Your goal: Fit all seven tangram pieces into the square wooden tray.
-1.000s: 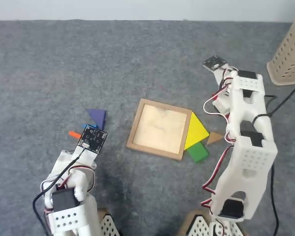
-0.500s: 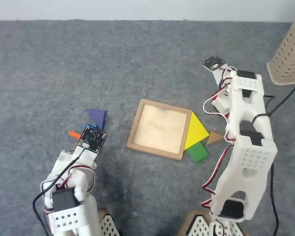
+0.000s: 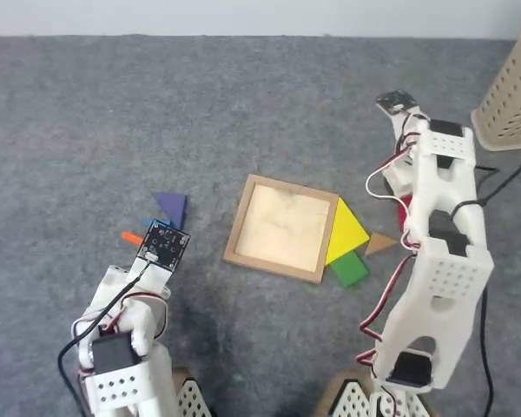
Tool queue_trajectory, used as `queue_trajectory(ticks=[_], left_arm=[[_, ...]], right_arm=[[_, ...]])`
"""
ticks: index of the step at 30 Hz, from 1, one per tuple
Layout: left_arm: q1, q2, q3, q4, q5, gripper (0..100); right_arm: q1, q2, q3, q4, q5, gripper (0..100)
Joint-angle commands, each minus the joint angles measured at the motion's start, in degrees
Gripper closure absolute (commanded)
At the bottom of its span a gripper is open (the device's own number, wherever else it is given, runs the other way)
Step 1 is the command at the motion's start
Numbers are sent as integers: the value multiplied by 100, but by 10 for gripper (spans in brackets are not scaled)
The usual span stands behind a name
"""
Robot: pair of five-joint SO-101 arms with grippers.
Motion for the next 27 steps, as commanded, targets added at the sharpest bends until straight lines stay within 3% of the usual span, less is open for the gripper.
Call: queue_trajectory(ticks=[1, 22, 27], left_arm=[[0, -132, -75, 44, -79, 986], [0, -132, -75, 53, -79, 986], [0, -132, -75, 53, -79, 986]], right_arm=[[145, -734, -264, 752, -501, 738], [593, 356, -273, 576, -932, 739], [497, -365, -264, 857, -923, 653]])
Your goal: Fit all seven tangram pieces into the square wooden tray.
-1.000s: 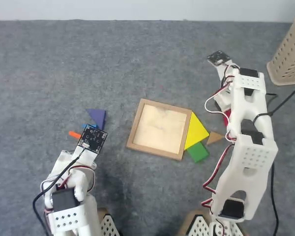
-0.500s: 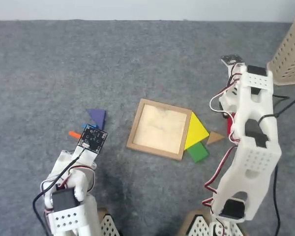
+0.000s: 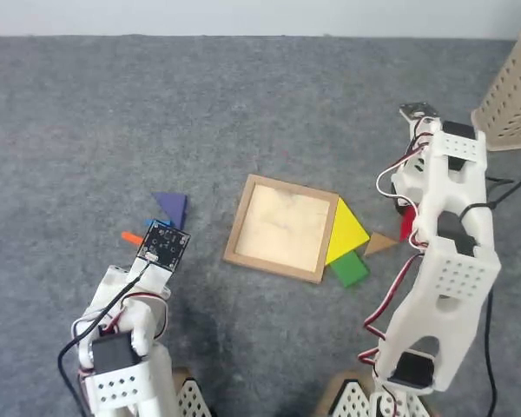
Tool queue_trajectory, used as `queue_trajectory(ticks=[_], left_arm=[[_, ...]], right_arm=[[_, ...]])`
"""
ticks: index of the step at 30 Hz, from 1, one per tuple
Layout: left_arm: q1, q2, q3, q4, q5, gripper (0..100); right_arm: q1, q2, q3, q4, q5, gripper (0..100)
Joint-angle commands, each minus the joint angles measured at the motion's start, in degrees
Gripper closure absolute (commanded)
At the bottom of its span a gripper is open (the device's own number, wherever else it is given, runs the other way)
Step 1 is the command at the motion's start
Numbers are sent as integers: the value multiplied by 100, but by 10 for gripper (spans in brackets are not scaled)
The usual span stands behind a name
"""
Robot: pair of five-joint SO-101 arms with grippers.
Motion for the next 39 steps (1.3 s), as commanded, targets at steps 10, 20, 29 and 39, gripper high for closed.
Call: queue_trajectory(ticks=[10, 20, 29, 39], left_arm=[[0, -132, -75, 53, -79, 986], [0, -132, -75, 53, -79, 986], [0, -132, -75, 53, -79, 986], [0, -132, -75, 53, -79, 986]], right_arm=[[215, -1191, 818, -242, -343, 656], [215, -1059, 1811, -1033, -343, 656], [215, -1007, 1363, -1095, -79, 656], [171, -954, 1284, -1147, -88, 658]])
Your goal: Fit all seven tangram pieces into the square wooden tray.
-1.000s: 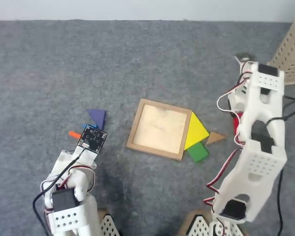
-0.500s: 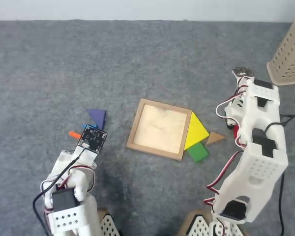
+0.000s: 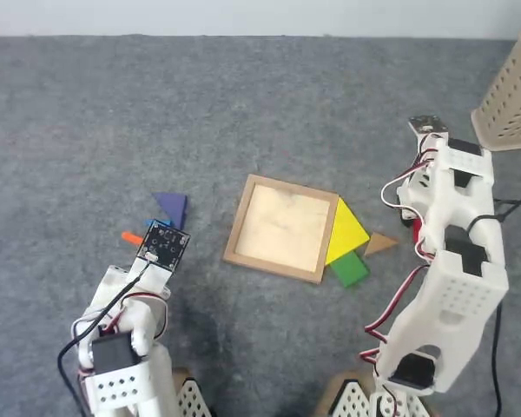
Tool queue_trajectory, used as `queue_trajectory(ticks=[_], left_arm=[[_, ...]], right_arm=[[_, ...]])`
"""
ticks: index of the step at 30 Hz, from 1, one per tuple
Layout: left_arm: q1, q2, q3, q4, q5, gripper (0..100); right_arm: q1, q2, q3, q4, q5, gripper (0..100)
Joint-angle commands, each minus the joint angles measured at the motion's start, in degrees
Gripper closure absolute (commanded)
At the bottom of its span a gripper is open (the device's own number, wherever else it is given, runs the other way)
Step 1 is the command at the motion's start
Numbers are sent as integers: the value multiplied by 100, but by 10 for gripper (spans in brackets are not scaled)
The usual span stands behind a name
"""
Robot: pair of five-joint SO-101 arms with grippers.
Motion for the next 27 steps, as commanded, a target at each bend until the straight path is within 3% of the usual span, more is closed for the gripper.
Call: queue_trajectory(ticks=[1, 7, 12, 27], left_arm=[[0, -132, -75, 53, -79, 986], [0, -132, -75, 53, -79, 986], [0, -132, -75, 62, -79, 986], [0, -132, -75, 62, -79, 986]], right_arm=[[40, -75, -325, -198, 88, 658], [75, -75, -308, -365, 132, 664], [75, -75, -299, -347, 132, 788], [40, -831, -369, 286, 79, 812]])
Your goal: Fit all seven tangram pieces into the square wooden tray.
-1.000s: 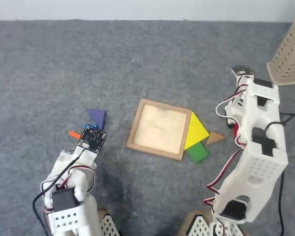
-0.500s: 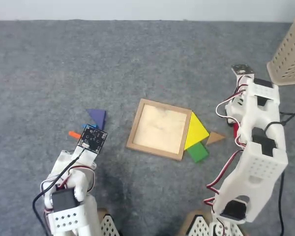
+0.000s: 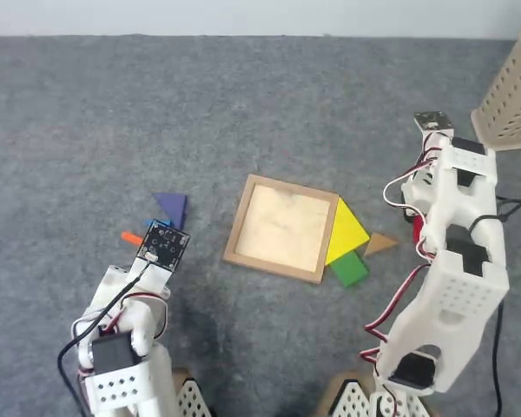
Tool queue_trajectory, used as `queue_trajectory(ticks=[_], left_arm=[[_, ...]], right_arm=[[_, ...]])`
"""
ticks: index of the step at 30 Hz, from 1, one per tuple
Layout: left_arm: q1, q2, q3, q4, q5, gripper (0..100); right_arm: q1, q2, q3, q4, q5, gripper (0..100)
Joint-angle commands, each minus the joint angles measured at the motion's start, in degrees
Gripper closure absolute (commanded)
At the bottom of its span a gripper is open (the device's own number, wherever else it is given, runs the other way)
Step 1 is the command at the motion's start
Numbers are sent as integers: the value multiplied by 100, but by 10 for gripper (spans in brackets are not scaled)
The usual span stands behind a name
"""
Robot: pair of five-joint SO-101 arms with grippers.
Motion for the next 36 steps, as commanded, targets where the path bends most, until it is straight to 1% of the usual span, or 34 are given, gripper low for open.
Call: queue_trajectory(ticks=[1, 5, 10, 12, 17, 22, 26, 29, 36], left_arm=[[0, -132, -75, 62, -79, 986], [0, -132, -75, 62, -79, 986], [0, -132, -75, 62, -79, 986], [0, -132, -75, 62, -79, 986], [0, -132, -75, 62, -79, 986], [0, -132, -75, 62, -79, 986], [0, -132, -75, 62, -79, 986], [0, -132, -75, 62, -79, 986], [0, -132, -75, 62, -79, 986]], right_arm=[[-4, -848, -273, 330, 62, 815], [-110, -1420, -273, 664, 62, 814], [-497, -2044, -264, 1138, 35, 814], [-690, -2264, -264, 1279, -176, 814], [-1464, -2826, -273, 1578, -519, 814], [-2571, -3160, -299, 1622, -1029, 814], [-3538, -2949, -360, 1446, -1714, 814], [-4075, -2519, -642, 1305, -2145, 816], [-4523, -1024, -1591, 1314, -3437, 816]])
